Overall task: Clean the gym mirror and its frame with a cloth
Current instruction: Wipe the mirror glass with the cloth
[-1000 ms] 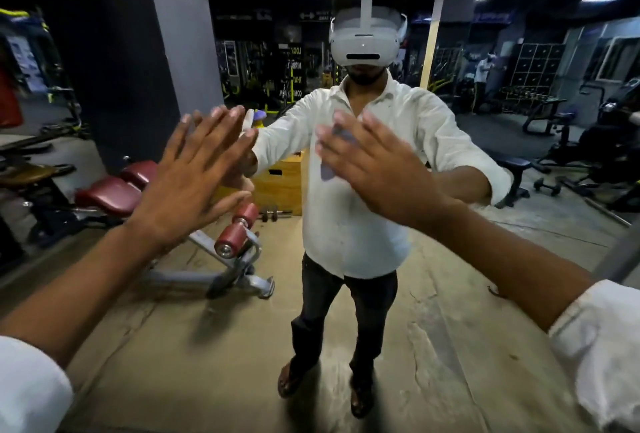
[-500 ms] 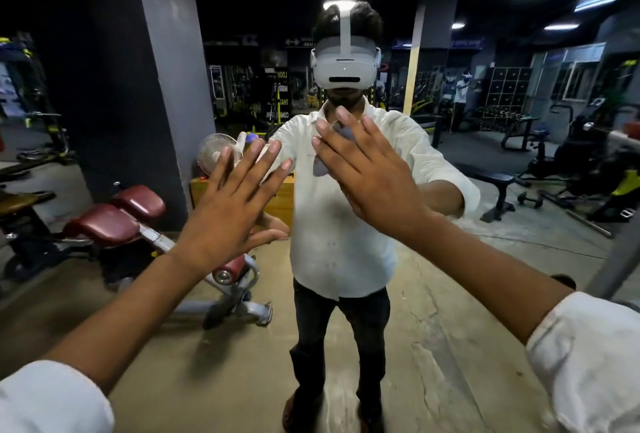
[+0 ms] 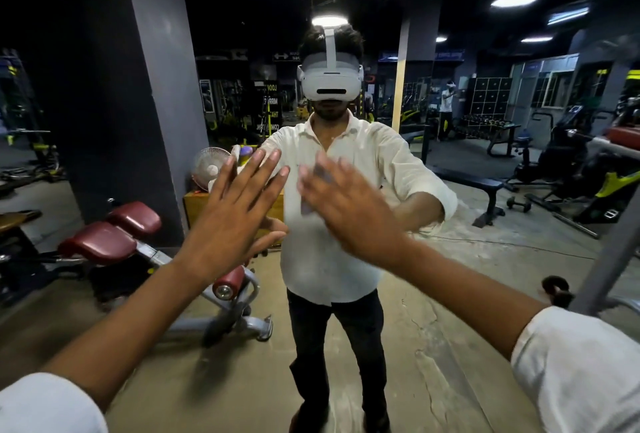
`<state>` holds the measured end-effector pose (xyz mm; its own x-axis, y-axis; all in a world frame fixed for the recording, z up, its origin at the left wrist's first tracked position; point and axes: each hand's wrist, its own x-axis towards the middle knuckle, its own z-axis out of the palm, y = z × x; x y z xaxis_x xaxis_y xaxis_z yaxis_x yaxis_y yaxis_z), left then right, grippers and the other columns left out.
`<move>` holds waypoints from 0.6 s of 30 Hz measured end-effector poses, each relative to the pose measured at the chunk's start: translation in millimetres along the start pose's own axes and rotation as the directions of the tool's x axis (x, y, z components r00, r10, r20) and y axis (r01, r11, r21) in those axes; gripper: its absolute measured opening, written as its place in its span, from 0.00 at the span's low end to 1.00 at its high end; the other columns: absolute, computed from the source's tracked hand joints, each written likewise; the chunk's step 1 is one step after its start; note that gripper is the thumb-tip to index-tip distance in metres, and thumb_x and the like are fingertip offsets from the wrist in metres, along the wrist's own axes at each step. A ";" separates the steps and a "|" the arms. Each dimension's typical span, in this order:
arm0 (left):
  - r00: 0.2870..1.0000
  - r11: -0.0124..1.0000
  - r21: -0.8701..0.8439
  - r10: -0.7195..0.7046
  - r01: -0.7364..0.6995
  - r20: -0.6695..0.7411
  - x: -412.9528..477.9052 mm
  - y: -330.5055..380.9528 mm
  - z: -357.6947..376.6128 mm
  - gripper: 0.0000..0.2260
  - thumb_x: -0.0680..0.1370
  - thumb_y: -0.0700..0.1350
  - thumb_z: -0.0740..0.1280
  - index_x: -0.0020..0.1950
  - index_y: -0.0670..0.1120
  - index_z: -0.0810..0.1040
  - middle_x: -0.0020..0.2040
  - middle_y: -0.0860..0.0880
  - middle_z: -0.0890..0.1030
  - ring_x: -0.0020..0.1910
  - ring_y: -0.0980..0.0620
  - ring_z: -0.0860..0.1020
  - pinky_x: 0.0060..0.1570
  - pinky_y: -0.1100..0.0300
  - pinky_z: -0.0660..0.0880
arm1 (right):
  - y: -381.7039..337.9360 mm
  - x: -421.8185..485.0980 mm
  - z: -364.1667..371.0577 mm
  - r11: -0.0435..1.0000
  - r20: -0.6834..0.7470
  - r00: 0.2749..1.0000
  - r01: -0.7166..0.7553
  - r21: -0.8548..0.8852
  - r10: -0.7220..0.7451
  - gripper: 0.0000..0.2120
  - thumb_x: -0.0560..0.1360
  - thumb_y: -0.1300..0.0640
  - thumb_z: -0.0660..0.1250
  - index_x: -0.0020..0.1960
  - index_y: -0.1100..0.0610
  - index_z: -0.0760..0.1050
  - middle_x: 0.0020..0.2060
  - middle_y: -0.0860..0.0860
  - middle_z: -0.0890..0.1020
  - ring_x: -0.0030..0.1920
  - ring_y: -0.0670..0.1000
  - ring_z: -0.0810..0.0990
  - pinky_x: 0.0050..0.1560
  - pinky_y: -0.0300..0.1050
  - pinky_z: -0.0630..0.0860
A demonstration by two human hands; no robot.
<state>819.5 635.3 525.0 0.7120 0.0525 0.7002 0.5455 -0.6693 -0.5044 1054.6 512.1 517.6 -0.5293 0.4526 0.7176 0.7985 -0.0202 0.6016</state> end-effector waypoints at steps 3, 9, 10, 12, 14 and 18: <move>1.000 1.000 0.004 0.010 -0.010 -0.013 -19.9 17.2 12.9 0.44 0.81 0.63 0.67 0.87 0.41 0.53 0.87 0.38 0.49 0.86 0.38 0.48 0.83 0.35 0.50 | -22.8 -60.6 43.8 0.954 0.198 0.938 0.258 0.150 -0.285 0.30 0.88 0.51 0.59 0.83 0.65 0.55 0.82 0.65 0.60 0.83 0.61 0.59 0.83 0.59 0.56; 0.999 0.999 -0.012 0.033 -0.033 -0.005 -64.4 44.9 40.9 0.37 0.81 0.55 0.67 0.85 0.40 0.60 0.86 0.36 0.56 0.85 0.35 0.52 0.82 0.34 0.53 | -20.1 -98.2 27.2 0.964 0.220 0.938 0.254 0.082 -0.266 0.25 0.86 0.53 0.57 0.82 0.55 0.65 0.81 0.52 0.67 0.83 0.54 0.56 0.83 0.53 0.40; 1.000 1.000 -0.007 0.026 -0.026 -0.014 -66.6 48.0 41.3 0.35 0.82 0.53 0.65 0.85 0.39 0.61 0.85 0.36 0.56 0.85 0.34 0.53 0.82 0.34 0.54 | -17.0 -91.4 21.5 0.976 0.163 0.964 0.215 -0.015 -0.210 0.25 0.85 0.56 0.57 0.82 0.55 0.66 0.81 0.52 0.66 0.84 0.57 0.53 0.83 0.55 0.38; 1.000 1.000 -0.018 0.012 -0.012 -0.013 -73.6 58.1 44.4 0.36 0.81 0.51 0.67 0.85 0.39 0.60 0.85 0.35 0.57 0.84 0.33 0.54 0.81 0.33 0.55 | -18.1 -88.6 9.6 0.988 0.131 0.985 0.129 -0.086 -0.117 0.26 0.85 0.61 0.50 0.83 0.58 0.63 0.83 0.55 0.62 0.84 0.59 0.48 0.84 0.58 0.39; 1.000 0.999 -0.042 0.001 0.001 0.030 -86.5 72.8 51.6 0.40 0.80 0.56 0.68 0.86 0.40 0.57 0.85 0.35 0.55 0.84 0.32 0.53 0.81 0.32 0.55 | -21.4 -97.6 10.3 0.994 0.164 0.986 0.054 -0.090 -0.039 0.27 0.85 0.60 0.49 0.84 0.58 0.61 0.84 0.57 0.58 0.85 0.60 0.46 0.84 0.59 0.40; 0.999 0.996 -0.084 -0.034 0.037 0.032 -117.1 105.6 77.7 0.41 0.80 0.53 0.71 0.86 0.40 0.55 0.85 0.34 0.54 0.85 0.32 0.53 0.80 0.30 0.57 | -69.9 -164.8 36.4 0.992 0.222 0.969 0.096 0.077 -0.111 0.29 0.83 0.58 0.56 0.84 0.57 0.56 0.85 0.57 0.52 0.84 0.60 0.39 0.83 0.59 0.35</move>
<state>828.1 616.0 350.5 0.7067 0.0989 0.7006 0.5323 -0.7267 -0.4343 1096.5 471.4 344.5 -0.5380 0.6385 0.5503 0.7634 0.0923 0.6392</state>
